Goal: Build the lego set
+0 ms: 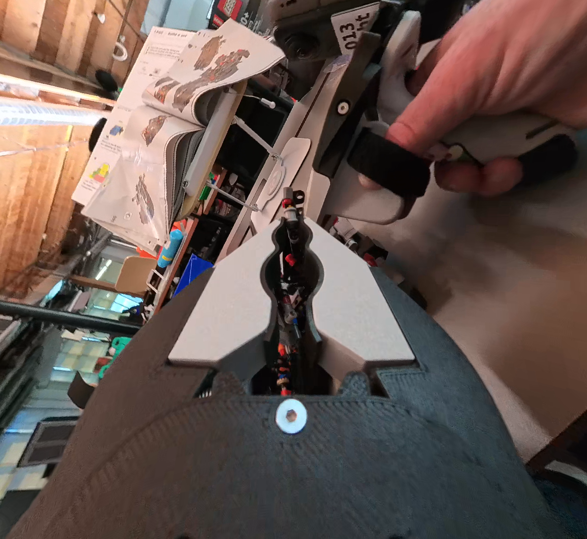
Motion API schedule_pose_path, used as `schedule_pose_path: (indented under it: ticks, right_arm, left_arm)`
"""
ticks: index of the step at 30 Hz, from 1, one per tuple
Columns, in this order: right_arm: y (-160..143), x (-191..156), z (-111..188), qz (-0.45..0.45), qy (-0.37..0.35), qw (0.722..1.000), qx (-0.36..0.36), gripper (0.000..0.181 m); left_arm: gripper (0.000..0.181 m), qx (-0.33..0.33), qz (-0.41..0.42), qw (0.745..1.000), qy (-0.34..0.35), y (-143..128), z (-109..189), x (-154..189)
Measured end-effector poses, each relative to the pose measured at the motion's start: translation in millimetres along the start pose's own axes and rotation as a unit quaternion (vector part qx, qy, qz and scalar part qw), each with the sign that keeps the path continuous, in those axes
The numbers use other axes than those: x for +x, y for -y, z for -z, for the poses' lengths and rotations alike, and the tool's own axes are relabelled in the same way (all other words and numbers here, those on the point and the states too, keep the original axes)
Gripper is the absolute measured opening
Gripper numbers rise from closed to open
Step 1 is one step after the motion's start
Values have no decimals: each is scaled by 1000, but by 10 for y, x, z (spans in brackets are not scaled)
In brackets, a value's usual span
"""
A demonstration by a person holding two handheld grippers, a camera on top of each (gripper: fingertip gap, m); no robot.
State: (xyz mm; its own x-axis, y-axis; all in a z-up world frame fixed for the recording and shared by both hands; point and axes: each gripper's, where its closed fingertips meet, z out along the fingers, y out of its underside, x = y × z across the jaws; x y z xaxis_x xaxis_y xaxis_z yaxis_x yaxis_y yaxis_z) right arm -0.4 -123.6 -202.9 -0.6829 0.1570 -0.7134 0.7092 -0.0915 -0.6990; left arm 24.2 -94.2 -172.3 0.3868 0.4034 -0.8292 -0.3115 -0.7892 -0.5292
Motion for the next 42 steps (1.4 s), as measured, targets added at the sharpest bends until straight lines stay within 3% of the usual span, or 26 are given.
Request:
schedule_pose_path:
  ticks: [6,11,16,22,24,32,42]
  right_arm:
    - [-75,-26,183,33,-15,999,-15,8]
    - [-47,-141,348,212,-57,976,-3,21]
    - [63,-114,511,413,-163,896,2,34]
    - [145,-157,490,556,-189,810,-13,62]
    - [166,-228,437,586,-171,792,-6,61]
    - [101,-333,303,622,-99,776,-42,39]
    - [-14,-343,233,657,-84,747,-57,16]
  left_arm:
    - [5,25,-33,999,-20,29,32,-35]
    - [5,58,-4,995,-86,121,46,-6]
    - [5,81,61,984,-148,181,70,-96]
    - [5,102,57,969,-219,272,163,-75]
    - [5,101,44,968,-226,281,167,-44]
    - [5,99,1,962,-255,284,220,37]
    - [4,115,-24,959,-256,337,244,74]
